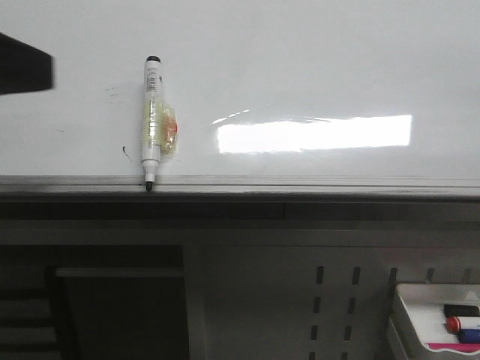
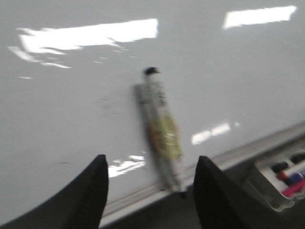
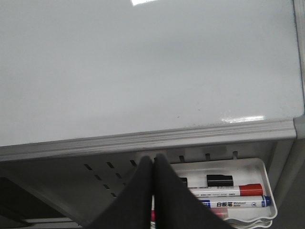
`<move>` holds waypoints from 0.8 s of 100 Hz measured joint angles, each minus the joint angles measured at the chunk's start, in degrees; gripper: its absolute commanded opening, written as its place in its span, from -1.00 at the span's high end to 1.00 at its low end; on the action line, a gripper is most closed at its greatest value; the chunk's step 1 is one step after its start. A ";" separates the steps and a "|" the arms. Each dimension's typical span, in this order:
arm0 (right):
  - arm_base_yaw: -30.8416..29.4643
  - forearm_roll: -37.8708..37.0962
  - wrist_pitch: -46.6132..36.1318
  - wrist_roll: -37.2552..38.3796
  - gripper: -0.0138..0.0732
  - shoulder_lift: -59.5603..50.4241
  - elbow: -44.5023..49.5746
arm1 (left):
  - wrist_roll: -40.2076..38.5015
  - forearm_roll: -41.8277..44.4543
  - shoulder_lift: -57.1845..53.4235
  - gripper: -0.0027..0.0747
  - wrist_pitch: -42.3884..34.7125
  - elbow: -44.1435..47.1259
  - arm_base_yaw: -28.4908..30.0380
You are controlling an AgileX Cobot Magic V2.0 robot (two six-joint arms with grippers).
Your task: Write number 4 on whiteboard
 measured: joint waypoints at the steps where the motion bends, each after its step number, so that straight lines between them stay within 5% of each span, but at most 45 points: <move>1: 0.00 0.00 0.00 0.00 0.79 0.00 0.00 | 0.00 0.00 0.86 0.10 -0.16 -0.16 -1.16; 20: 0.00 -0.04 0.10 0.00 0.79 0.00 0.00 | 0.00 -1.48 10.58 -0.04 -5.50 -1.84 -8.66; 80: 0.00 -0.13 -0.97 0.00 0.79 0.00 0.00 | 0.00 -10.33 25.12 -0.08 -11.30 -7.81 -8.92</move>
